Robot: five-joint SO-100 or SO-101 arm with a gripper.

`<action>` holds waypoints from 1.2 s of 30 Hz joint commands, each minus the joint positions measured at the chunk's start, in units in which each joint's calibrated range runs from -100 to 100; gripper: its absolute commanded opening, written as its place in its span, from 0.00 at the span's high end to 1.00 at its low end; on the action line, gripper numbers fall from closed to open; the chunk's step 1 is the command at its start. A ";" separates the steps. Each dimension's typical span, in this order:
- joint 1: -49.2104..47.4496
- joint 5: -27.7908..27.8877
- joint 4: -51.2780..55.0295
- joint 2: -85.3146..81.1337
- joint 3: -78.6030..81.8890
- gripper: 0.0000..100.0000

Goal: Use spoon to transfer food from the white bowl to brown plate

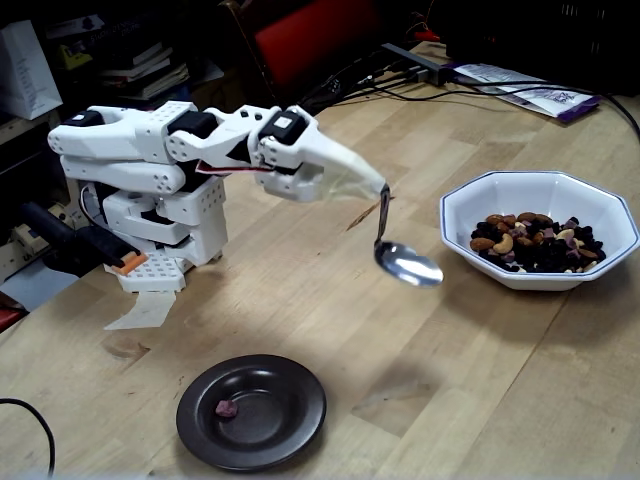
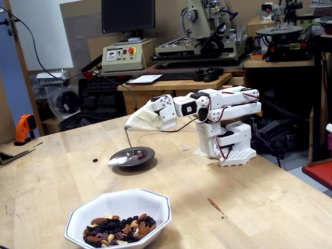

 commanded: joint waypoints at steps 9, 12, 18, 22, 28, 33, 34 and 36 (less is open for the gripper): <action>4.48 -0.24 -5.90 -0.26 1.65 0.96; 6.10 -0.24 -5.66 -0.26 1.65 0.96; 6.62 -0.24 0.35 -0.86 1.65 0.96; 6.62 -0.24 4.38 -0.77 1.65 0.96; 6.62 -0.24 5.72 -0.60 1.65 0.96; 6.77 -0.24 5.72 -0.60 1.65 0.96; 6.62 -0.24 5.72 -0.60 1.65 0.96; 6.62 -0.24 5.72 -0.60 1.56 0.96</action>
